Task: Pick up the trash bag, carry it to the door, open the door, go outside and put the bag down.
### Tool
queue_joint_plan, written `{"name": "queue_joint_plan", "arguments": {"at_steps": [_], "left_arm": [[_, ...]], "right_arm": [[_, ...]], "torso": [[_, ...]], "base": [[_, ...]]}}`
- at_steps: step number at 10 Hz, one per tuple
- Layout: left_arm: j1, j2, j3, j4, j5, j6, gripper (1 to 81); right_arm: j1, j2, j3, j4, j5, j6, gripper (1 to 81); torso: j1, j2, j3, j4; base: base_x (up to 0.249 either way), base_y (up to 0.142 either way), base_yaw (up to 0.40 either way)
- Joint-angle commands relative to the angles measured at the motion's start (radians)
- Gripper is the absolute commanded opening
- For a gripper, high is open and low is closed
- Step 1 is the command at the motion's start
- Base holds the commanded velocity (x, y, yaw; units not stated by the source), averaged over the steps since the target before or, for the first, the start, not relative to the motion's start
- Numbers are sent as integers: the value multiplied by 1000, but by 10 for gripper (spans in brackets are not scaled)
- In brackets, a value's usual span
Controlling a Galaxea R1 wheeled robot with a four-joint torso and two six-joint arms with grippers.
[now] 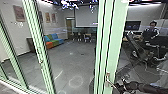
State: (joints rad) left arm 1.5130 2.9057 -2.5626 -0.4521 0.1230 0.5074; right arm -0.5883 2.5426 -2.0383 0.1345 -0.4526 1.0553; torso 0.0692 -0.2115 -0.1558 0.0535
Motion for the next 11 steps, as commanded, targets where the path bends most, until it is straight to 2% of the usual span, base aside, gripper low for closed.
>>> {"name": "queue_joint_plan", "arguments": {"at_steps": [1, 4, 7, 8, 9, 11], "left_arm": [[-32, -9, -18, -25, 76, 0, 10], [-24, -8, -24, -33, 76, 0, 10], [-24, -6, -24, -33, 76, 0, 10], [-24, -6, -24, -31, 76, 0, 10], [-24, -6, -24, -31, 76, 0, 10], [-24, -8, -24, -31, 76, 0, 10]], "right_arm": [[-14, 95, -11, -26, -147, -21, 811], [-34, 150, -78, -73, -164, -24, 811], [-35, 167, -104, -78, -166, -24, 811], [-35, 166, -104, -78, -166, -24, 811], [-32, 161, -104, -76, -166, -24, 811], [-22, 143, -97, -70, -164, -24, 811]], "torso": [[0, 0, 0, 0], [0, 0, 0, 0], [-3, -2, 1, -1], [-3, -2, -54, -2], [-4, -3, -91, -2], [-6, -4, -120, -2]], "base": [[0, 0, 0], [0, 0, 0], [0, 0, 0], [0, 0, 0], [0, 0, 0], [0, 0, 0]]}}
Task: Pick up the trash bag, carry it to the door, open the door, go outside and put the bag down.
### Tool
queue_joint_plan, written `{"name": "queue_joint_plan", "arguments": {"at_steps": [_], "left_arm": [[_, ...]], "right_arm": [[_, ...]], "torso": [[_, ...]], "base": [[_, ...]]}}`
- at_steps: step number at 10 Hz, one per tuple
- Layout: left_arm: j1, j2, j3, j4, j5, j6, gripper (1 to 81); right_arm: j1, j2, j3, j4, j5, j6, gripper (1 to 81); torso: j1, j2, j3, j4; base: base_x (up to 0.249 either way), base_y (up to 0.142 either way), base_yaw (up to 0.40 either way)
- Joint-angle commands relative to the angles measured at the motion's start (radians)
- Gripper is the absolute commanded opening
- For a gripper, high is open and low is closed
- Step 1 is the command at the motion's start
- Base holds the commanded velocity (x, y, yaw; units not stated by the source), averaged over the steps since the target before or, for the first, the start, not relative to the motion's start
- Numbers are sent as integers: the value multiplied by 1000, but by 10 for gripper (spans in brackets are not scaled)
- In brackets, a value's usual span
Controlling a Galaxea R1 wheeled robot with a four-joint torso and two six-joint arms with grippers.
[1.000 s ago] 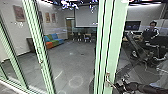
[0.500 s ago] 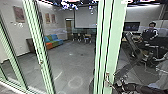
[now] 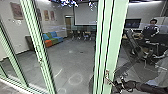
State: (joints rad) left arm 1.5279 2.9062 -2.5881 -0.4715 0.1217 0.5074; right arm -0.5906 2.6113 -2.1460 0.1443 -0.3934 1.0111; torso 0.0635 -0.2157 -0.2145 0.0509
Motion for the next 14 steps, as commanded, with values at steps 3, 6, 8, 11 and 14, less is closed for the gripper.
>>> {"name": "queue_joint_plan", "arguments": {"at_steps": [3, 6, 8, 11, 14], "left_arm": [[-39, -8, 2, -13, 78, 0, 10], [-34, -10, 2, -12, 85, 0, 10], [-16, -19, 0, -12, 87, 0, 10], [-8, -22, 0, -9, 88, 2, 10], [-8, -24, 0, -7, 90, 2, 10]], "right_arm": [[17, 34, 34, -78, -205, 20, 811], [96, -15, 42, -78, -199, 18, 811], [119, -18, 43, -77, -177, 18, 811], [130, -18, 45, -77, -147, 18, 811], [137, -20, 48, -77, -145, 20, 811]], "torso": [[-1, -1, -43, -1], [-2, -1, -53, -1], [-2, -1, -54, -1], [0, 0, -56, -1], [1, 1, -57, -1]], "base": [[0, 0, 0], [0, 0, 0], [0, 0, 0], [0, 0, 0], [0, 0, 0]]}}
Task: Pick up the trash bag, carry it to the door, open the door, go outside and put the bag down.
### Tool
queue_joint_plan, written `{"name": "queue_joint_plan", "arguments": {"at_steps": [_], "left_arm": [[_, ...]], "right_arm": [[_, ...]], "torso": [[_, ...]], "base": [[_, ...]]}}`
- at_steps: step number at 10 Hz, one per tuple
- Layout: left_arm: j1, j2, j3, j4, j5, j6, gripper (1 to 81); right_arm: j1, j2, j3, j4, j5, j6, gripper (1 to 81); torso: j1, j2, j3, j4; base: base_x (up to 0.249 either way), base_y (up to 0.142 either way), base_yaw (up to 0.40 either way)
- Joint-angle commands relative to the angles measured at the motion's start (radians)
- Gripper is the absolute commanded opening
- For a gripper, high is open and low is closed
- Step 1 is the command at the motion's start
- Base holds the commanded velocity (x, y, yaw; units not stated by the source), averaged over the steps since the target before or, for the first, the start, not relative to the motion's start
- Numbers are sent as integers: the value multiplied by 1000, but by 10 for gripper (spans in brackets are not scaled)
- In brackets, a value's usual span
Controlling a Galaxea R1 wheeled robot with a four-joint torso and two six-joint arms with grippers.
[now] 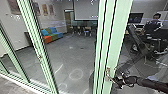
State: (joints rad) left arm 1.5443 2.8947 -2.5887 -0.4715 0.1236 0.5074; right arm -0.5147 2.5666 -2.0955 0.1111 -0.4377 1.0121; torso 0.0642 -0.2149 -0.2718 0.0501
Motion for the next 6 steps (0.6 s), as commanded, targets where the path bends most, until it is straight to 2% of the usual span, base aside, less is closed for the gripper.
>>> {"name": "queue_joint_plan", "arguments": {"at_steps": [1, 6], "left_arm": [[-25, -12, 1, -6, 88, 2, 10], [-22, -11, 1, -7, 88, 2, 10]], "right_arm": [[66, 25, -1, -44, -101, 17, 811], [75, 16, -1, -42, -101, 17, 811]], "torso": [[0, 0, 0, 0], [-3, -1, 0, 0]], "base": [[65, 0, 0], [77, 0, 0]]}}
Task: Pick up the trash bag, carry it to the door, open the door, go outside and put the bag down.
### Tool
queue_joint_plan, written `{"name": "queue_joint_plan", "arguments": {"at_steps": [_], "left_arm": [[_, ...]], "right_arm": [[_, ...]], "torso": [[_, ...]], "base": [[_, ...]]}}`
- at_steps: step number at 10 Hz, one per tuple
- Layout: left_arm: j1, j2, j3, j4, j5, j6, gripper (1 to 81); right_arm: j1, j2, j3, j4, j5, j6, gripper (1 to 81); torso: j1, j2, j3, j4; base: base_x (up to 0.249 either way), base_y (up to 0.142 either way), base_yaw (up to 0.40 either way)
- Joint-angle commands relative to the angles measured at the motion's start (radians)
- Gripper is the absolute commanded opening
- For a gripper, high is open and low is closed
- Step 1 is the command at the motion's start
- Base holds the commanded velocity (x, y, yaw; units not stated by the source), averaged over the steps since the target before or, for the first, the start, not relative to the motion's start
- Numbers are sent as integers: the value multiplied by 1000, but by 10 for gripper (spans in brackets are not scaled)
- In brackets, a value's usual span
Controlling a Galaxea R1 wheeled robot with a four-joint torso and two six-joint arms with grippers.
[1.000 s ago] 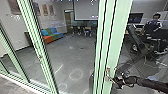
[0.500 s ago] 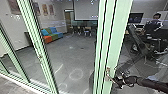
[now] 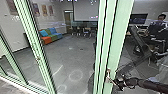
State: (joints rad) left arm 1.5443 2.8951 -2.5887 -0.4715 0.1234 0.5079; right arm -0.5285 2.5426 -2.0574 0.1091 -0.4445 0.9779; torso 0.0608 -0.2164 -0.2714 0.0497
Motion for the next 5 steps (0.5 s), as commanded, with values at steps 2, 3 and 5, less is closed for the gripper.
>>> {"name": "queue_joint_plan", "arguments": {"at_steps": [2, 3, 5], "left_arm": [[-22, -11, 1, -7, 88, 1, 10], [-22, -11, 1, -7, 88, 1, 10], [-22, -11, 1, -7, 88, 1, 10]], "right_arm": [[97, 29, -36, -39, -94, 53, 811], [103, 17, -24, -39, -94, 51, 811], [115, -12, 0, -39, -94, 51, 811]], "torso": [[0, 0, 0, 0], [-1, 0, 0, 0], [-1, 0, 0, 0]], "base": [[77, 0, 0], [76, 0, 0], [72, 0, 0]]}}
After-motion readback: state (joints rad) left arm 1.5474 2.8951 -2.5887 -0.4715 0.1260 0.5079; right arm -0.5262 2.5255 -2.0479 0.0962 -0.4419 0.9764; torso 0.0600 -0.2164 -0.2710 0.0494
